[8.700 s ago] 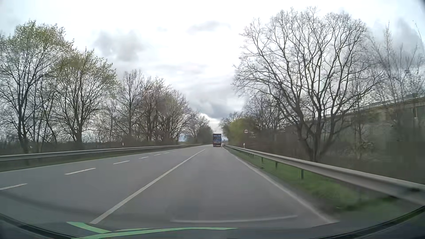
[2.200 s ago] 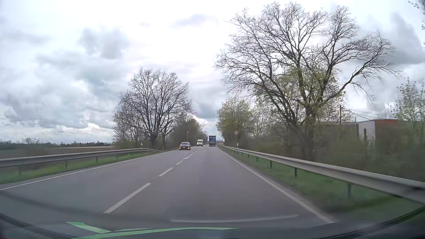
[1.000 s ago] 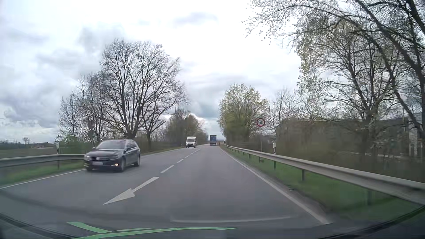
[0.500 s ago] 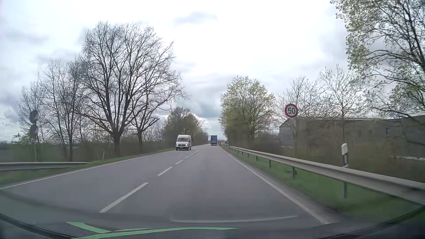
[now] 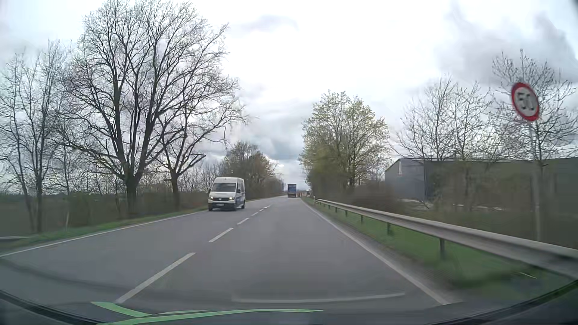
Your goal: Follow the waypoints while adhering to traffic rules and regulations
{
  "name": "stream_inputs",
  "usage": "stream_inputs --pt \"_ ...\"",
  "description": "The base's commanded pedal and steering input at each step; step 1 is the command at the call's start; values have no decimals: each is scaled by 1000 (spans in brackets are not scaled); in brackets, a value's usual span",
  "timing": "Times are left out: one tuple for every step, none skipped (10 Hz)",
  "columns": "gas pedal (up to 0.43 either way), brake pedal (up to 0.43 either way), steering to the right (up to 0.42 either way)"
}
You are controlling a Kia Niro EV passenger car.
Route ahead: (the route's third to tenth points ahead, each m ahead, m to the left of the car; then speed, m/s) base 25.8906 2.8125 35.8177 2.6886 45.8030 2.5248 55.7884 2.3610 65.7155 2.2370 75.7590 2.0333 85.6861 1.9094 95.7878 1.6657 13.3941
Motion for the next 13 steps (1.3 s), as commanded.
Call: stream_inputs --pt "0 0 -2" --pt "0 0 -2" --pt "0 0 -1" --pt "0 0 0" --pt "0 0 0" --pt "0 0 0" --pt "0 0 0" --pt "0 0 0" --pt "0 0 0" --pt "0 0 0" --pt "0 0 0" --pt "0 0 0" --pt "0 0 0"
